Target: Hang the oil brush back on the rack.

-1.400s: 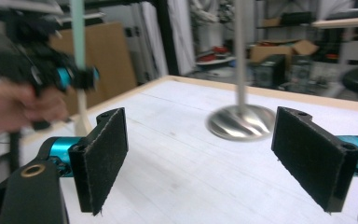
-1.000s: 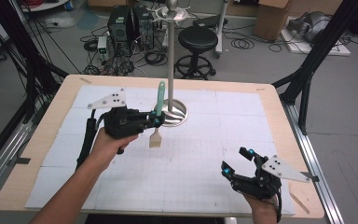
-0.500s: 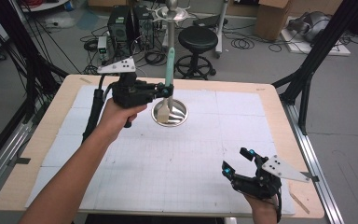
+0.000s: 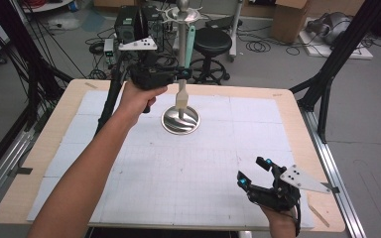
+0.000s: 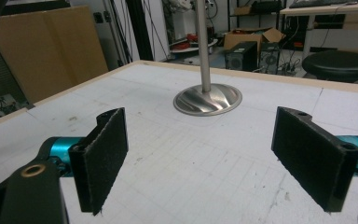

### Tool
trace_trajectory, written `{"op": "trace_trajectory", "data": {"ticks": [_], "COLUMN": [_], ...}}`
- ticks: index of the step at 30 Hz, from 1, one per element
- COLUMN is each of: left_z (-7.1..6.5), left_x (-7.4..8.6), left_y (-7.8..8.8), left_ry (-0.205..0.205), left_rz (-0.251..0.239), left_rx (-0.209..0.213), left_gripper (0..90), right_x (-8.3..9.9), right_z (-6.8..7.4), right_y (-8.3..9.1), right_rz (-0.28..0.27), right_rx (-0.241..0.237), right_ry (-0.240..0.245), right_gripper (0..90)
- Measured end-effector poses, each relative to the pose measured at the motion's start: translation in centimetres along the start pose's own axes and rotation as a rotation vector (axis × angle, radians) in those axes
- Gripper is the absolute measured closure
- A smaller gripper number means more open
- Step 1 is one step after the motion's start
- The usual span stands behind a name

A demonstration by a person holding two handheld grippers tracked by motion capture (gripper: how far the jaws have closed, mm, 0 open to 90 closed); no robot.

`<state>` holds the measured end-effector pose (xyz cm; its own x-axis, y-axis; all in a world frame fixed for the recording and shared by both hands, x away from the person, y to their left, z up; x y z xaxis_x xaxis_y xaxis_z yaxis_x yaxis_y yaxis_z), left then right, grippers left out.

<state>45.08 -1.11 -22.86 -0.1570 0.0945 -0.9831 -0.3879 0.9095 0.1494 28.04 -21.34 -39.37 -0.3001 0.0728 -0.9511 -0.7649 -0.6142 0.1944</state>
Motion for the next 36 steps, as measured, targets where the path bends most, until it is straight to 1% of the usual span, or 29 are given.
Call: {"op": "trace_trajectory", "data": {"ticks": [2, 5, 8, 12, 16, 17, 20, 22, 31, 32, 35, 36], "left_z": [0.2, 0.7, 1.2, 1.4, 1.7, 1.8, 2.0, 2.3, 3.5, 3.6, 3.8, 3.7], "left_x": [-0.1, -0.1, -0.1, 0.4, 0.3, 0.4, 0.3, 0.4, 0.9, 0.9, 1.0, 1.0], "left_y": [-0.2, -0.4, -0.5, -0.9, -0.9, -0.9, -0.9, -0.9, -1.0, -1.0, -1.1, -1.2], "left_ry": [0.000, 0.009, 0.028, 0.024, 0.038, 0.033, 0.039, 0.037, 0.067, 0.076, 0.067, 0.070], "left_rz": [0.004, 0.000, -0.007, 0.010, 0.000, 0.007, -0.003, -0.001, 0.013, 0.012, 0.018, 0.014], "left_rx": [0.001, 0.000, -0.006, -0.011, -0.013, -0.020, -0.022, -0.028, -0.063, -0.069, -0.092, -0.090], "left_gripper": [84.3, 84.4, 84.3, 84.3, 84.3, 84.3, 84.3, 84.3, 84.3, 84.3, 84.0, 84.0], "right_x": [0.0, 0.0, 0.0, 0.0, 0.0, 0.0, 0.0, 0.0, 0.0, 0.0, 0.0, 0.0], "right_z": [0.0, 0.0, 0.0, 0.0, 0.0, 0.0, 0.0, 0.0, -0.1, -0.1, -0.1, 0.0], "right_y": [0.1, 0.1, 0.2, 0.3, 0.3, 0.3, 0.4, 0.4, 0.6, 0.6, 0.6, 0.6], "right_rz": [0.002, 0.001, -0.002, -0.004, -0.001, -0.001, -0.004, -0.004, -0.009, -0.007, -0.008, -0.007], "right_rx": [0.000, -0.001, -0.002, -0.003, -0.006, -0.006, -0.004, -0.005, -0.005, -0.004, -0.006, -0.007], "right_ry": [-0.003, -0.003, -0.003, -0.008, -0.008, -0.008, -0.013, -0.010, -0.012, -0.015, -0.016, -0.016], "right_gripper": [17.2, 17.2, 17.2, 17.2, 17.2, 17.2, 17.2, 17.2, 17.2, 17.2, 17.2, 17.2]}}
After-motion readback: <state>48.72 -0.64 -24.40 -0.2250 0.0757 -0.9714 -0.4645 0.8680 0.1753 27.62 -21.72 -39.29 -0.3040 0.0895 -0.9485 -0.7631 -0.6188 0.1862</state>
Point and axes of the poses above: each handheld gripper's, and its own axes: y roughly backward along the jaws, x roughly out of its underside, z roughly to its left, the point moved 10 cm from there along -y, roughly forward along the jaws, and after that the axes turned 5 degrees about -y, right-handed, at the moved point
